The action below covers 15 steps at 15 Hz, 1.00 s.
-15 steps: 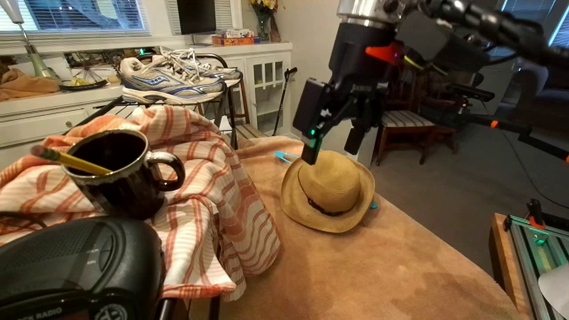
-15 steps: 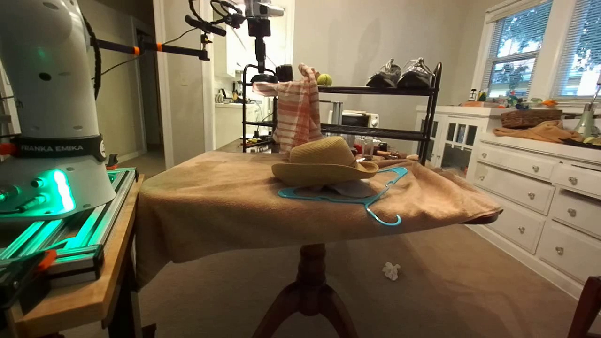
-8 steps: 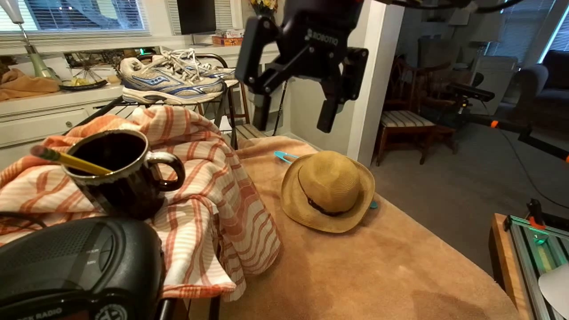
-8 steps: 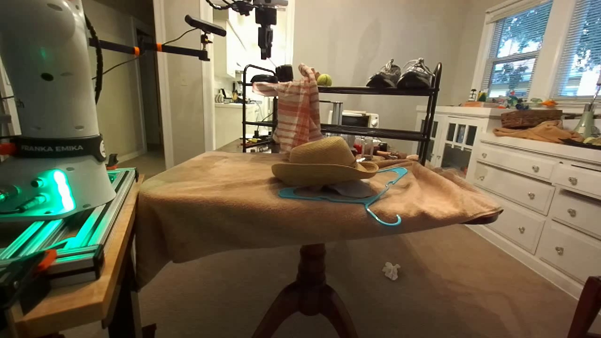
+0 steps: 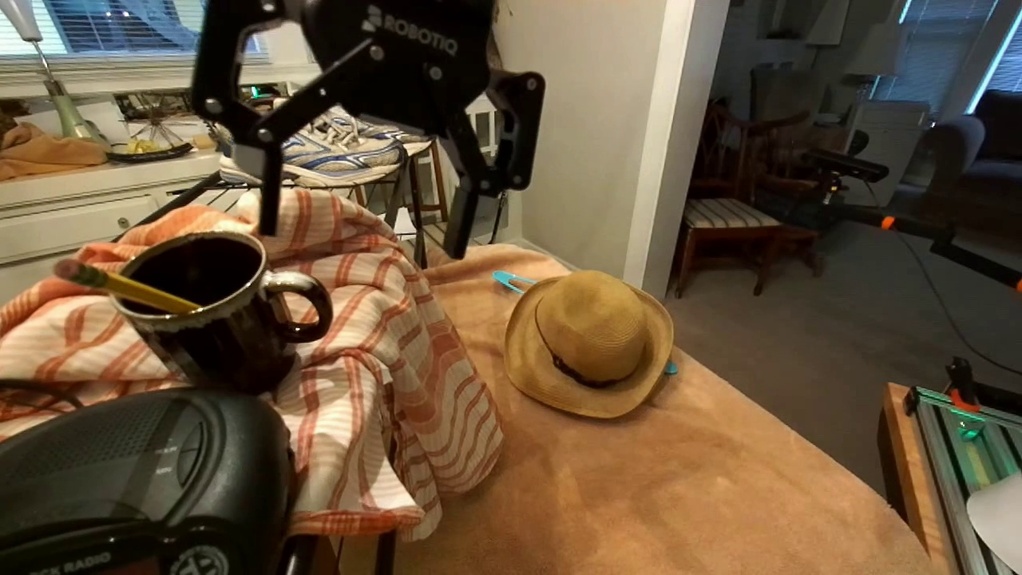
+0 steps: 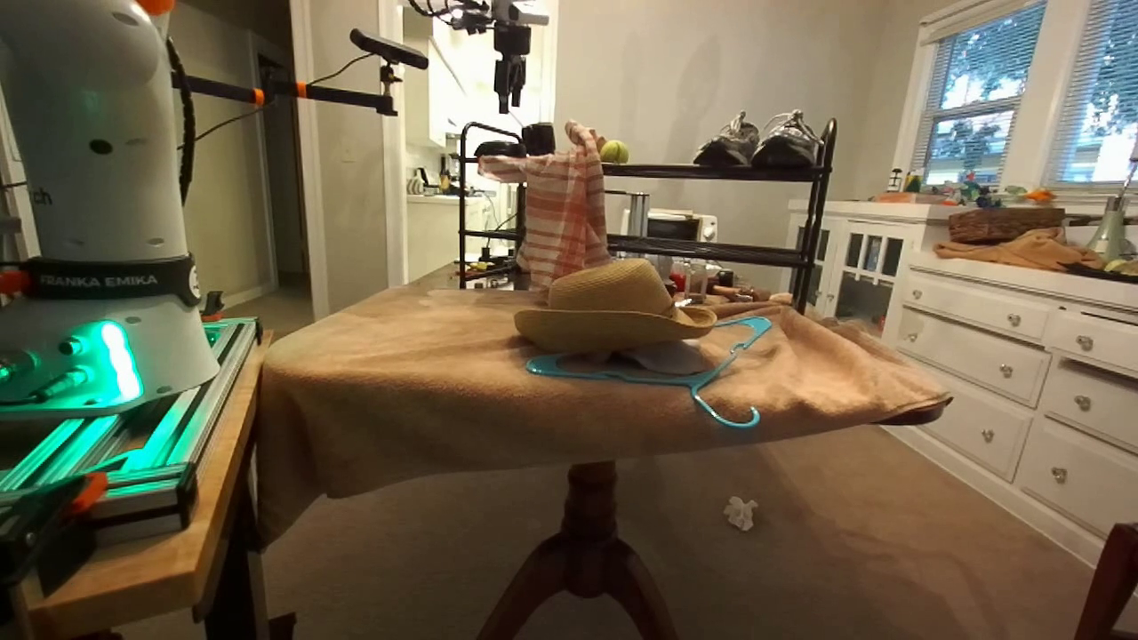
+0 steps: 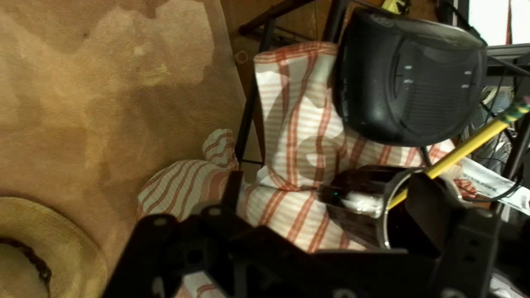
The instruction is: Take the yellow pencil out of the mug and put it on the right side of the topmost shelf.
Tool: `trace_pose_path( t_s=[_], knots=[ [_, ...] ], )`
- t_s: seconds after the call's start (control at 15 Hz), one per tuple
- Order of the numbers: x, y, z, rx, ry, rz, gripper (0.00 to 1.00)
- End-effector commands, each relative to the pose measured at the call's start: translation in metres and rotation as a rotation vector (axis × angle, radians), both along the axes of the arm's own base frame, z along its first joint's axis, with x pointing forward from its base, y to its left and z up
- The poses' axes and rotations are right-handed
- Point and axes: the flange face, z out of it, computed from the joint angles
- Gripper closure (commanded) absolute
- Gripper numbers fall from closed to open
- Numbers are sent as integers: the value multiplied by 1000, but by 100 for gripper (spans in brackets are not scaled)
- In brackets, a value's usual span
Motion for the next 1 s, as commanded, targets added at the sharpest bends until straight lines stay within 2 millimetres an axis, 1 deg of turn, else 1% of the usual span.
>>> trace_pose_path(
  t_s=[0.0,0.27,0.4,0.47,0.53,0.73,0.93],
  knots=[
    [17,28,9,37,28,-31,0],
    [27,45,24,72,9,-43,0],
    [32,51,25,77,-4,-51,0],
    [34,55,28,104,-27,-27,0],
    [27,45,27,90,-21,-32,0],
    [31,50,28,101,-26,-27,0],
    [32,51,28,103,-28,-27,0]
  ],
)
